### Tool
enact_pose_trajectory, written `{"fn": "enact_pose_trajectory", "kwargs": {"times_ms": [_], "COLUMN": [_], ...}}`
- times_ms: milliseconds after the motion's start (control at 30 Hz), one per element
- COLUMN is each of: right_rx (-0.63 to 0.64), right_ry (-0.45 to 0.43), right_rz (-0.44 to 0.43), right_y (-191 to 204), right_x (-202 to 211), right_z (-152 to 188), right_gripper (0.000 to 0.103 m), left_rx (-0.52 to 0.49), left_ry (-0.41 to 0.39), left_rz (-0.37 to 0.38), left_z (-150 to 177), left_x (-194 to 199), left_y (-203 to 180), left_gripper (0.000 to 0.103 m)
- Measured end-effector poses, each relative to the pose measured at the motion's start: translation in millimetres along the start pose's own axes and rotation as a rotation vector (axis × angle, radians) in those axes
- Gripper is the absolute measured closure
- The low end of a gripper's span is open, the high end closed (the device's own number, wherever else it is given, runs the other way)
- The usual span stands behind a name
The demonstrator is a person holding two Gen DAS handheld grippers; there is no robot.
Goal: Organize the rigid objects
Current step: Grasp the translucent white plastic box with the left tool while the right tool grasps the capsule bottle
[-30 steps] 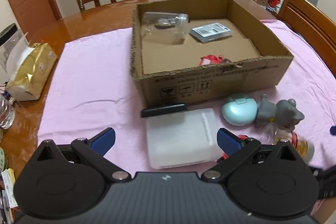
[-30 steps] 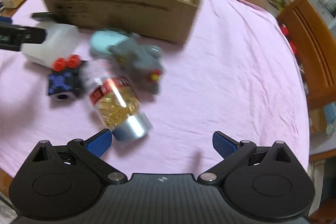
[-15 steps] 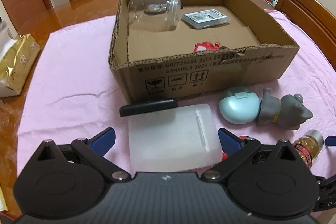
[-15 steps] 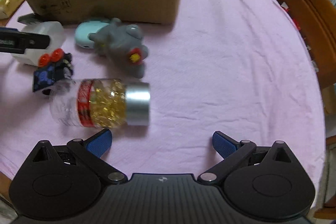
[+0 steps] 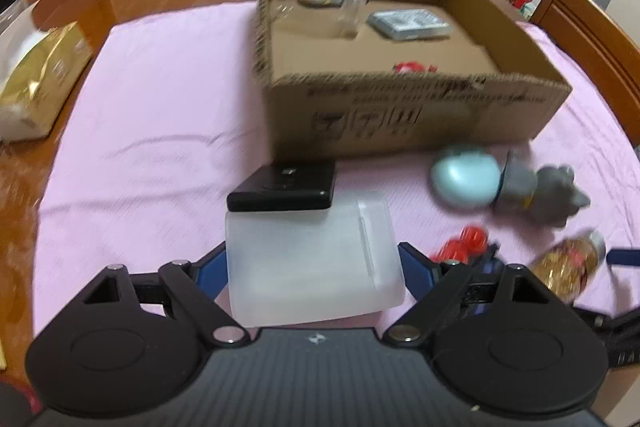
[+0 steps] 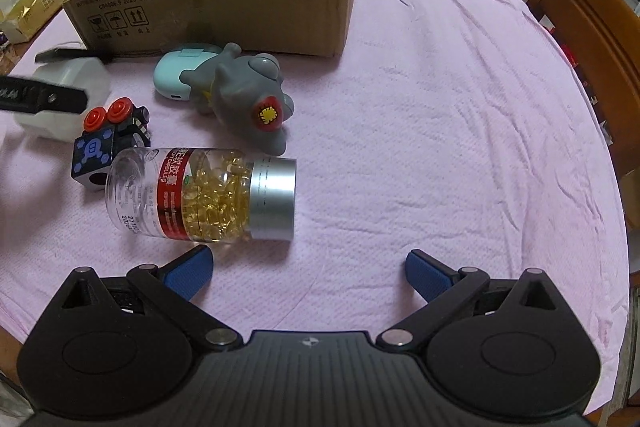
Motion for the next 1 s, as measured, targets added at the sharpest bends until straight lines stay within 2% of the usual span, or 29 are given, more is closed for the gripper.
{"fn": "enact_pose_trajectory", "kwargs": {"times_ms": [200,333,400,567,1000], "right_rx": [0.000,0.018,0.046,0.033,0.037], "right_ry": [-0.018,0.024,0.049,0.007,-0.022], "right_rz": [0.000,-0.018,-0.045,-0.112,-0.099], "right_y": [0,4,12,29,53], "right_x": [3,3,4,13,-4], "right_z": [2,2,2,-7,-38], "right_gripper": [0.000,0.000,0.000,0.000,0.000], "left_rx": [0.000,0.006,0.005,-0.031,-0.031], "left_ry": [0.034,0.036,0.026,0.008,0.030], "left_rz": [-0.001,-0.005,-0.009,-0.016,-0.020], "left_z": [20,23,21,17,23], "left_x": [14,12,12,12,4], "left_y": [8,10,11,9,11], "left_gripper": [0.019,0.018,0.014,0.011,0.009]}}
Point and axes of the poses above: each gripper's, at about its wrist camera, not at the fingertips, and x roughly against the way its jaws point, y to its left, z to its underside, the point moved 3 cm from there along -x, roughly the way its jaws point, and after that the axes turned 10 degrees about -y, right-handed, at the moved point
